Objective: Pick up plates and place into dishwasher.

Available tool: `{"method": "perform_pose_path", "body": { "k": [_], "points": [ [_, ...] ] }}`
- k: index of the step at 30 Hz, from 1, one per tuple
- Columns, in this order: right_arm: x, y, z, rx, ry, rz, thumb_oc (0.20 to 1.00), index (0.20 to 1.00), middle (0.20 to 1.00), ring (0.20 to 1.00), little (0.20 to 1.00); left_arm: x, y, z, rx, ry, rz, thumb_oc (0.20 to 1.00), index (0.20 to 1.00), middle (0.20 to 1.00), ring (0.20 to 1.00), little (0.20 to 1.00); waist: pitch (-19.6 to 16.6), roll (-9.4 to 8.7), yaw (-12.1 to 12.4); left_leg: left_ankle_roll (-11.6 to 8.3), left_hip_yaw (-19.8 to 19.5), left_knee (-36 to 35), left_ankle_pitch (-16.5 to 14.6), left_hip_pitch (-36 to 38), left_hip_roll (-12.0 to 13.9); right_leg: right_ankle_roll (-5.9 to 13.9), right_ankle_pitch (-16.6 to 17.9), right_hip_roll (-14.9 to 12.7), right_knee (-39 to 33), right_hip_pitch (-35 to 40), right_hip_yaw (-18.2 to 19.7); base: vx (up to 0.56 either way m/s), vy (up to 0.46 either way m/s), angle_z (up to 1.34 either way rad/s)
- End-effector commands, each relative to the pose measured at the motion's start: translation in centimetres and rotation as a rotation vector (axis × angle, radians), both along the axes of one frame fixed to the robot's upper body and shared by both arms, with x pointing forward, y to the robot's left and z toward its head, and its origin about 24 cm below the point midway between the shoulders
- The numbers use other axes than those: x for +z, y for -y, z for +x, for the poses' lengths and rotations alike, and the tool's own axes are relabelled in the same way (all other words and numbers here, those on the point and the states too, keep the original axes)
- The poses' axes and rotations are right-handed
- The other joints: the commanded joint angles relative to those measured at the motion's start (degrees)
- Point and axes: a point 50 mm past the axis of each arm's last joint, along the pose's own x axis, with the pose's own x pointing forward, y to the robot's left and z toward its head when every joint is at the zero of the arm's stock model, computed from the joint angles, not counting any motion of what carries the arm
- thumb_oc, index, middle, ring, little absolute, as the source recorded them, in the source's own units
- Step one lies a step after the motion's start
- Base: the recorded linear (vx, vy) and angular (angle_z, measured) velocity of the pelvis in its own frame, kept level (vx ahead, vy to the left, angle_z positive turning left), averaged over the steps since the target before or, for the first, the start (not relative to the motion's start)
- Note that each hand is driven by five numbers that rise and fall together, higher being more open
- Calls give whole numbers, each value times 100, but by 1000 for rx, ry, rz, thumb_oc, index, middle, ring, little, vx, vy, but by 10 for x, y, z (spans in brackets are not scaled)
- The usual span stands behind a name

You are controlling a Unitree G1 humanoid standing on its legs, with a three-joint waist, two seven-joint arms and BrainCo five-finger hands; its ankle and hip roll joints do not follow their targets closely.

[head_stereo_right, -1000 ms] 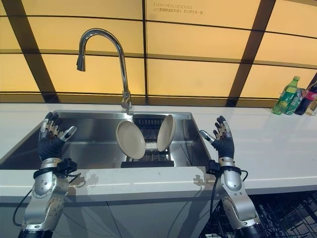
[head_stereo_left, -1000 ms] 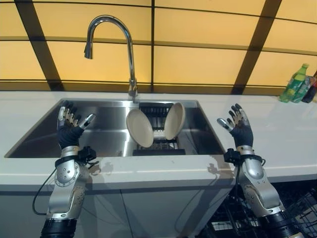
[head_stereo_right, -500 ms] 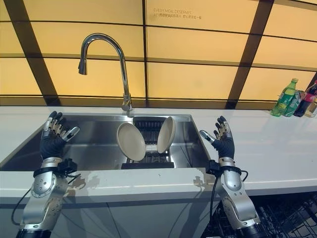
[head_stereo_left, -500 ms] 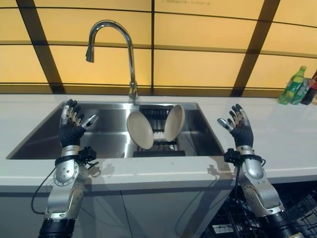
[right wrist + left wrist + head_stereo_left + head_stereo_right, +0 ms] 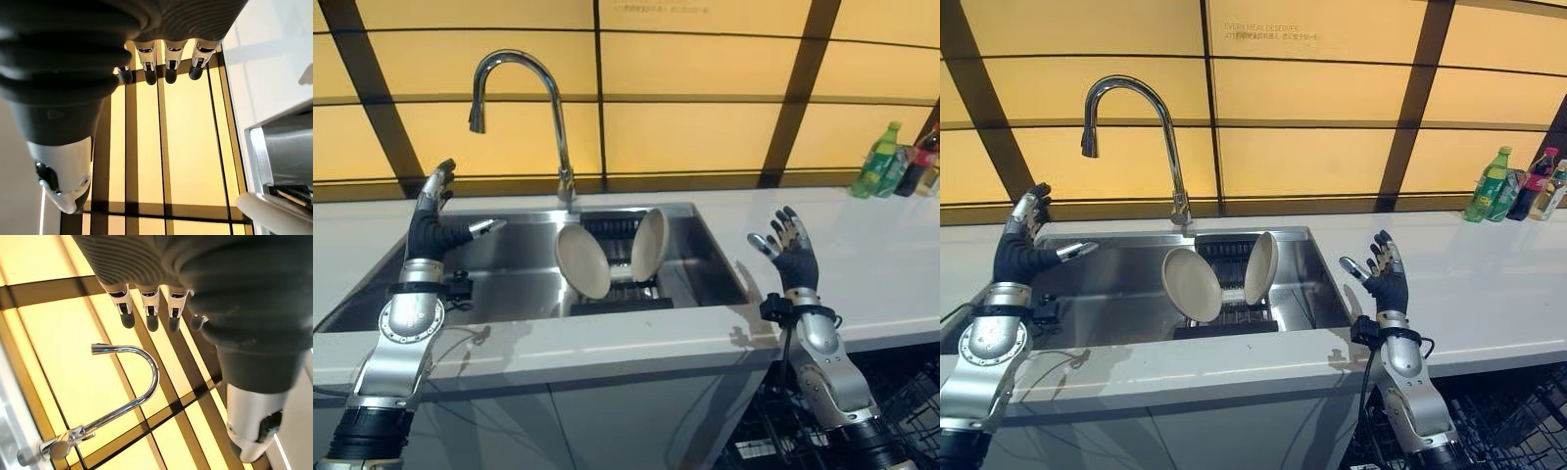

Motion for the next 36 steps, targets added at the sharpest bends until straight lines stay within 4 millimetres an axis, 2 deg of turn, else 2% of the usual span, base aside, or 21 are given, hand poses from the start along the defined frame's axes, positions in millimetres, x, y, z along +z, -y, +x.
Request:
{"method": "perform_pose_path", "body": {
  "k": [1,10,16,21,31,36],
  "points": [
    [34,14,0,1,128,-34,1000,1000,1000,1000,1000,28,-8,13,36,61,213,1000,1000,1000,1000,1000,48,168,-116,511,17,214,-509,-136,-413,109,-613,-227,359,-14,-46,84,45,-7],
    [26,23,-1,16,82,-62,1000,1000,1000,1000,1000,21,-13,9,86,25,481,1000,1000,1000,1000,1000,374,190,-253,651,33,506,-649,-345,-606,201,-512,-368,446,-280,279,108,98,-9],
    [32,33,2,23,94,-89,1000,1000,1000,1000,1000,35,-23,8,211,82,851,1000,1000,1000,1000,1000,648,279,-320,697,108,614,-643,-590,-701,286,-429,-480,489,-520,411,9,115,-7],
    [30,39,0,37,79,-108,1000,1000,1000,1000,1000,31,-31,2,255,100,1025,1000,1000,1000,1000,1000,761,337,-382,737,195,776,-705,-623,-785,352,-399,-588,524,-516,472,87,100,-6],
    [26,41,0,51,48,-158,1000,1000,1000,1000,1000,15,-15,2,222,276,1183,1000,1000,1000,1000,1000,930,424,-503,758,262,1006,-762,-704,-913,431,-316,-686,539,-531,653,78,84,-4],
    [23,42,-3,59,23,-175,1000,1000,1000,1000,1000,7,5,4,104,368,1245,1000,1000,1000,1000,1000,990,463,-617,751,353,1061,-761,-699,-930,477,-295,-713,574,-528,720,73,54,-9]
  ]
}}
